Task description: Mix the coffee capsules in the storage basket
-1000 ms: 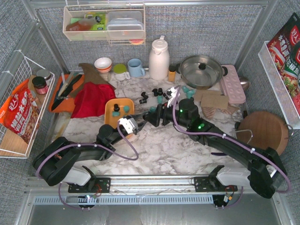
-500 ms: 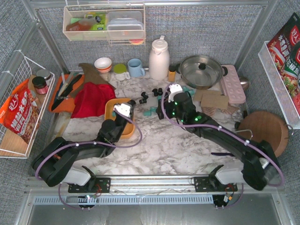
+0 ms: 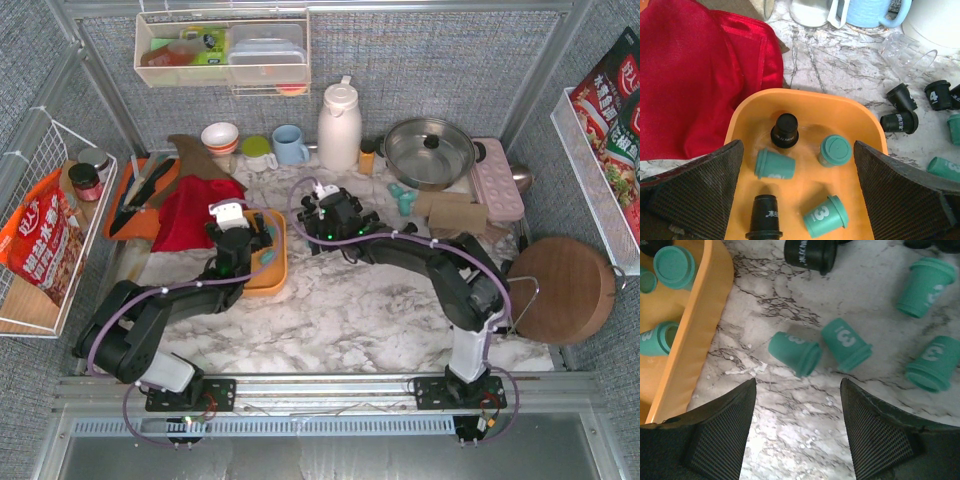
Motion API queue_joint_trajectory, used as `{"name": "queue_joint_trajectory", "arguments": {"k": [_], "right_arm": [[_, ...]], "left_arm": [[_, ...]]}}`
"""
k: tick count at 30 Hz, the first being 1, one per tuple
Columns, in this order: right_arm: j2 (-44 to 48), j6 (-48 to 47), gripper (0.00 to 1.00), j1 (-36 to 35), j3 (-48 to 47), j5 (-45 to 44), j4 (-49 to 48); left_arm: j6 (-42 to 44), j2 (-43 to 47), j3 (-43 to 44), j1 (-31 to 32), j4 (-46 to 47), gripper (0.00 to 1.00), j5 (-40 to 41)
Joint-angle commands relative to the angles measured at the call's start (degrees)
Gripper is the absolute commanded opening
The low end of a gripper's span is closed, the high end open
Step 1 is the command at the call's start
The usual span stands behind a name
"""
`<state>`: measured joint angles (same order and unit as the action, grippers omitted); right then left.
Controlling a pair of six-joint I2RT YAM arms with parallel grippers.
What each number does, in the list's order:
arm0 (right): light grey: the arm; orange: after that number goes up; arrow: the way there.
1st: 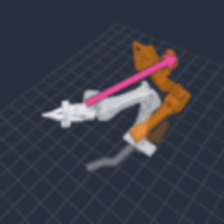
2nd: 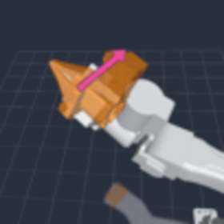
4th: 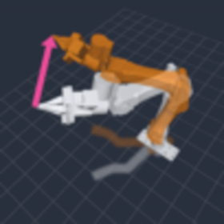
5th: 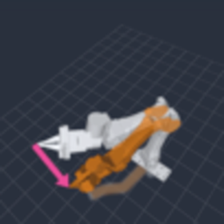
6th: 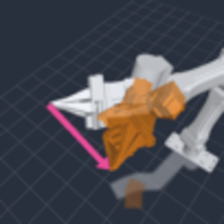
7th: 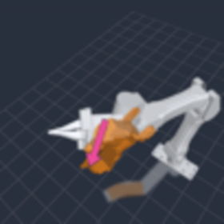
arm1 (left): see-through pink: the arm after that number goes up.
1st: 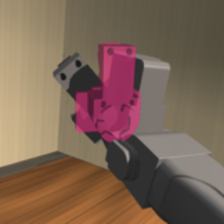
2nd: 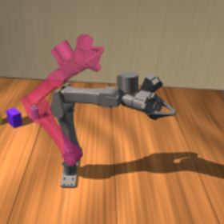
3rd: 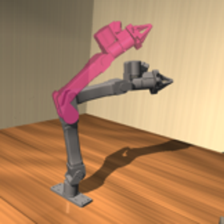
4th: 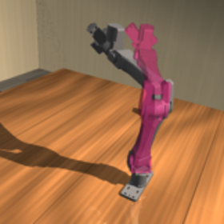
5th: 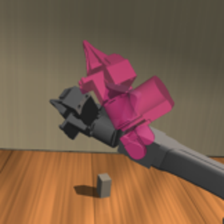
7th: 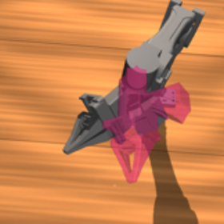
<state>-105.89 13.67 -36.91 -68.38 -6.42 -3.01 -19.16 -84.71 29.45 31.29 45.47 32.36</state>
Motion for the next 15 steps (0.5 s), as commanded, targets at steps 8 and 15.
{"name": "queue_joint_trajectory", "arguments": {"k": [8,15], "right_arm": [[-8.0,0.2,0.72,-3.5,-5.6,-10.8,-1.6],[-12.0,-0.9,0.70,-3.9,-9.1,-13.5,-0.4]], "left_arm": [[0.4,3.6,3.5,-0.2,-5.1,0.99,-2.8],[0.2,4.1,3.4,-0.1,-5.2,0.99,-2.8]]}}
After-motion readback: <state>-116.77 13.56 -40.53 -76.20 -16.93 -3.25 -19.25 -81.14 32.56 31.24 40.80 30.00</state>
